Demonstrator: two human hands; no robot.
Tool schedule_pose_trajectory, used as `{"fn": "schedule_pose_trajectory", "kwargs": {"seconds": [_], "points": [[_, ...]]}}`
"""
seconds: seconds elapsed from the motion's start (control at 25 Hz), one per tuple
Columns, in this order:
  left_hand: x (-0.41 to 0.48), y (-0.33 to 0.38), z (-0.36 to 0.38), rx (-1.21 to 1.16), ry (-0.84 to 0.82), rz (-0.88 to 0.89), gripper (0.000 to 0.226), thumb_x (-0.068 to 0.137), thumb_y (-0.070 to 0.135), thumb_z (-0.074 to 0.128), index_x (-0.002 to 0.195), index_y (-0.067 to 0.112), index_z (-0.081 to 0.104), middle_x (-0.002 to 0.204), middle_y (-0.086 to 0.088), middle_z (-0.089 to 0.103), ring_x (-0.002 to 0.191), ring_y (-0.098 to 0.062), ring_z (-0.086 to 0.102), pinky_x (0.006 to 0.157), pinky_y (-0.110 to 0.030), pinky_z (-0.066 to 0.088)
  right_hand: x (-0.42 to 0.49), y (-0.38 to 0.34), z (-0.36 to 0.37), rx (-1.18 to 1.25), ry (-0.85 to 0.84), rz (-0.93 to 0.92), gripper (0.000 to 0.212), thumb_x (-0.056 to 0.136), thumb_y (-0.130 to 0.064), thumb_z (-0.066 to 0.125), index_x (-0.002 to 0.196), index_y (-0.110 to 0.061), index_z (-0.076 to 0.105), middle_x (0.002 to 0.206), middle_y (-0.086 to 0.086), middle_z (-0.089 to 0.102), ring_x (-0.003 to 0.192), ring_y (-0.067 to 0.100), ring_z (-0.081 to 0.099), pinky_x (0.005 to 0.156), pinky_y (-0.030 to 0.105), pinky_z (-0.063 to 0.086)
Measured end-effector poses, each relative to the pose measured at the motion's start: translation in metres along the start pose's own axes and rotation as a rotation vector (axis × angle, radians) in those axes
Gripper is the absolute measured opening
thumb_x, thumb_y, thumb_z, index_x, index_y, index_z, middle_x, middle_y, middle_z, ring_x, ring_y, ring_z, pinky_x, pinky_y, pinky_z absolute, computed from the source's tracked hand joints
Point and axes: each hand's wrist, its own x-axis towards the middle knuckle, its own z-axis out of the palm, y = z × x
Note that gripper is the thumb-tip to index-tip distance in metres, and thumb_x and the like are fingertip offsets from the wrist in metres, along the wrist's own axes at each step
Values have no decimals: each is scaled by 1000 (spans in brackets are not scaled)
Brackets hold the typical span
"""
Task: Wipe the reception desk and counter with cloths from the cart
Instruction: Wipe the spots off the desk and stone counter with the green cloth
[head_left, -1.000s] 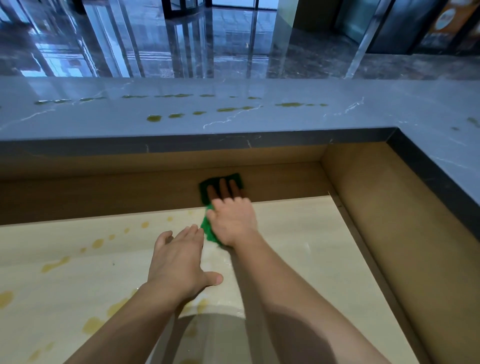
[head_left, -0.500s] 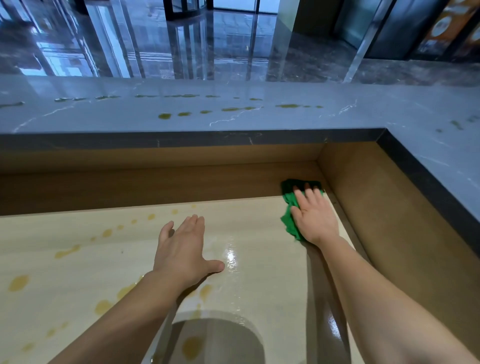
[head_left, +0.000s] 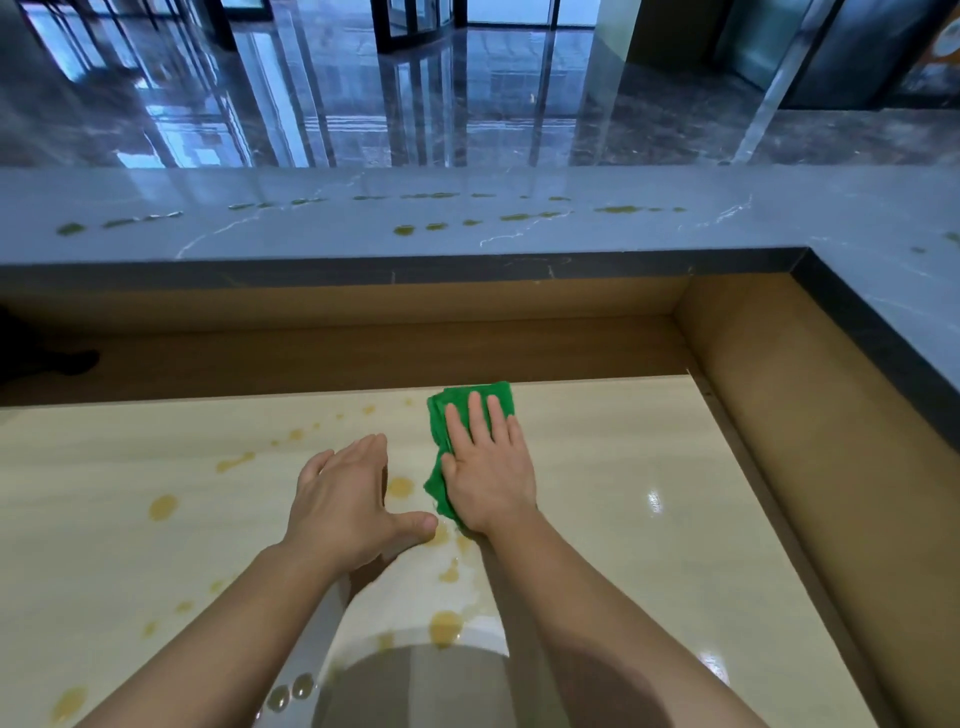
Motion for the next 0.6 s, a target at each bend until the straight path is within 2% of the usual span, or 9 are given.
{"fn": "schedule_pose_trajectory", "kwargs": {"seconds": [0.12, 0.2, 0.32, 0.4, 0.44, 0.6], "points": [[-8, 3, -2, 13, 1, -10, 83, 61, 75, 67, 117, 16, 51, 117, 5, 58, 111, -17, 51, 103, -32, 25, -5, 15, -3, -19, -30, -181, 58, 103, -43, 20, 155, -29, -2, 162, 2, -12, 149, 21, -15, 121, 38, -7], [-15, 6, -1, 13, 5, -14, 87, 64, 74, 66, 125, 15, 49, 126, 3, 56, 118, -19, 48, 103, -32, 23, -18, 52, -5, -9, -26, -201, 58, 102, -43, 21, 155, -31, 0, 163, -1, -10, 149, 18, -13, 120, 35, -7], [-27, 8, -4, 23, 9, -21, 82, 65, 74, 65, 121, 17, 50, 122, 5, 56, 118, -18, 48, 101, -32, 24, -46, 114, -6, -38, 1, -56, 63, 95, -50, 10, 154, -32, -1, 163, -2, -8, 149, 16, -11, 121, 33, -4], [-37, 6, -7, 40, 1, -27, 77, 65, 75, 64, 116, 20, 49, 115, 8, 55, 117, -17, 49, 99, -32, 25, -63, 146, -6, -46, 10, 47, 73, 86, -56, -4, 154, -31, -1, 162, -2, -8, 149, 17, -10, 121, 33, -1], [-41, 3, -8, 48, -6, -35, 79, 66, 76, 64, 119, 20, 49, 118, 8, 55, 120, -16, 47, 100, -32, 24, -69, 157, -7, -43, 9, 88, 75, 84, -56, -5, 154, -30, -1, 162, -1, -8, 150, 18, -9, 121, 33, 0], [-50, -17, -16, 70, -8, -56, 92, 68, 75, 62, 138, 20, 41, 142, 5, 46, 136, -14, 34, 109, -34, 17, -75, 165, -8, -20, 14, 194, 59, 102, -43, 18, 155, -26, 0, 163, 3, -5, 150, 23, -6, 121, 37, 4]]}}
